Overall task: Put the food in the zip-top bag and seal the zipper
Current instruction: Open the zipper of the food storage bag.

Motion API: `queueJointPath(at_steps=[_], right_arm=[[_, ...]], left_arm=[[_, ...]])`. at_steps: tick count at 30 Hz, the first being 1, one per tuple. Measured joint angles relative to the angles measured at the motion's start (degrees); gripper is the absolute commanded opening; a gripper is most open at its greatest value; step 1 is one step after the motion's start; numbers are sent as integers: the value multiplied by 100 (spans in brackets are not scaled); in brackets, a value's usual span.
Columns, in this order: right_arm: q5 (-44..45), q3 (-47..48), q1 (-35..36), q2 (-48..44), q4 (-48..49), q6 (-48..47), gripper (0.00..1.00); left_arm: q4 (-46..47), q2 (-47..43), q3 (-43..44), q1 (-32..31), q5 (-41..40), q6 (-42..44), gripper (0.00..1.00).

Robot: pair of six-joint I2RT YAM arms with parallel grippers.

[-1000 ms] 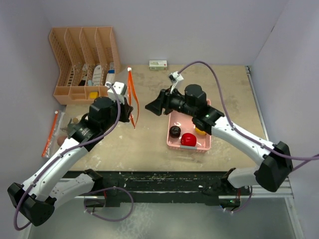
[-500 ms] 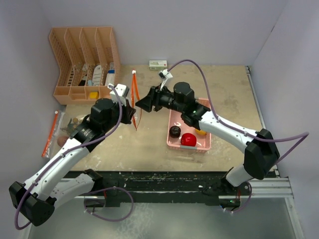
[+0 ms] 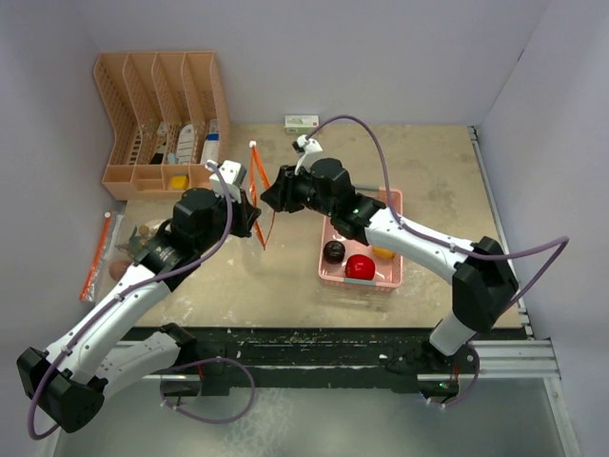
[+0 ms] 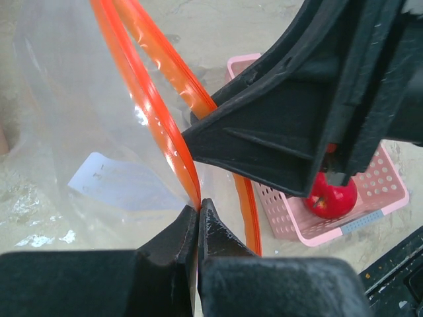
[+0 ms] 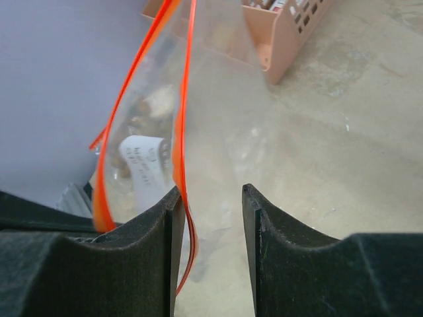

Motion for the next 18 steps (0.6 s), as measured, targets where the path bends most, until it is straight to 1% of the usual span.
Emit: queueJointPath(at_steps=[5,7,9,11,13,15,18], right_arm=[[245,81,55,188,-109,-44,41],[326,216,101,319,-173,-70,39],[415,369,162,461,-212,-101,29],[481,509,240,601,-221,-151,15],[693,568,299,669,-321,-195,5],[942,568,363,664,-470,-229,1],[1449,382,400,509,-730,-251,0]], left_arm=[[7,-28,0,0,48,-9,0],[20,-28,0,0,87,-31,0],[46,-28,0,0,116,-57,0],[72,-28,0,0,129,-63,0],[83,-28,0,0,129,-59,0],[44,-28,2,0,85,-37,0],[-256,-28,28,-7,-308,66,0]])
